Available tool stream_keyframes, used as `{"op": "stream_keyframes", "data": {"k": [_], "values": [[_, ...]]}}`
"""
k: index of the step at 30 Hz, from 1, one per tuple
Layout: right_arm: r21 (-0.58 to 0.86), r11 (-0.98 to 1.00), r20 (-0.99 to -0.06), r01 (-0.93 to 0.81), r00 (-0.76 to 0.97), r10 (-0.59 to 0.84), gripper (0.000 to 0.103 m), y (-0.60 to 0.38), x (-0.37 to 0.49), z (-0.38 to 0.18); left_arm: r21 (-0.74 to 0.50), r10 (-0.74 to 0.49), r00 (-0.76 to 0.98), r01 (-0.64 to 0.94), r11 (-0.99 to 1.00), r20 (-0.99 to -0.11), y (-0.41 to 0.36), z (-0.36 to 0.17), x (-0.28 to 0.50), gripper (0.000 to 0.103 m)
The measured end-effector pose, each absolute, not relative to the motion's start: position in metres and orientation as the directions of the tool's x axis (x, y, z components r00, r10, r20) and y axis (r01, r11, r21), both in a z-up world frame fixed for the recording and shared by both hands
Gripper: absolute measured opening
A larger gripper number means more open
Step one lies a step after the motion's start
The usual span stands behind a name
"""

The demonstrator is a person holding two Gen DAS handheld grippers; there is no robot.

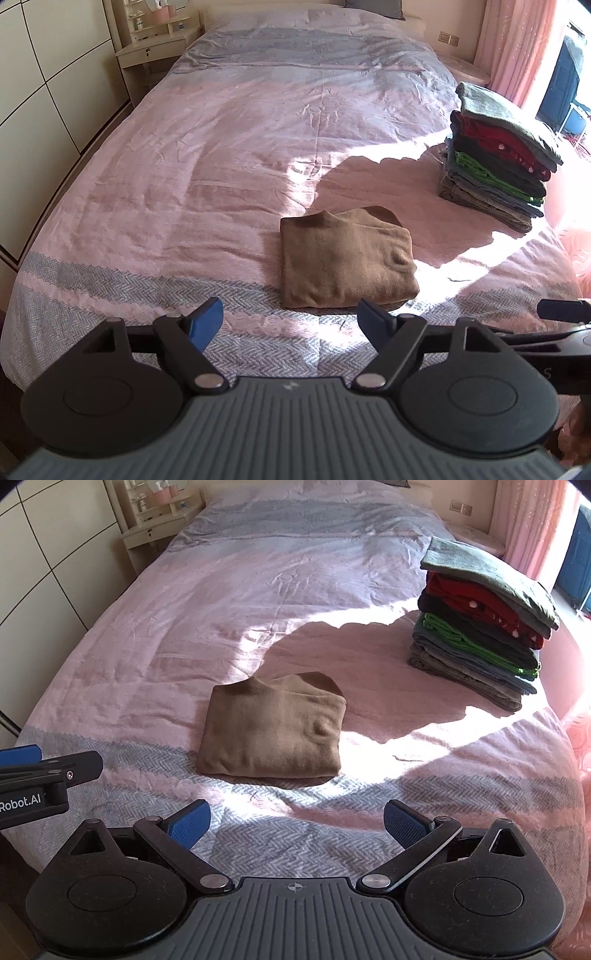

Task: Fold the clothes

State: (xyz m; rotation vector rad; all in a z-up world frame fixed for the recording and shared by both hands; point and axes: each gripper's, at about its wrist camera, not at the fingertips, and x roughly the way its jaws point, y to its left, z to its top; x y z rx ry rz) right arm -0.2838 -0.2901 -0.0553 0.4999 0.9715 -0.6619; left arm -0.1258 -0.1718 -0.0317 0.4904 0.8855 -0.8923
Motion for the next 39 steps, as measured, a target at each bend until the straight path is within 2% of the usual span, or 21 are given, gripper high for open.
{"op": "stream_keyframes", "data": {"k": [22, 39], "values": [[0.095, 0.804, -0.895, 0.587, 0.404, -0.190, 0.102, -0.348, -0.284, -0.068, 0.037, -0.346, 0.362, 0.735, 0.677, -0.866, -0.212, -0.051, -0.149, 0.077], [0.101, 0.784, -0.937, 0.612, 0.324, -0.133, 0.102, -0.366, -0.277, -0.101, 0.064, -0.251, 0.315, 0.729, 0.681, -0.915, -0.222, -0.081, -0.142, 0.079]]}}
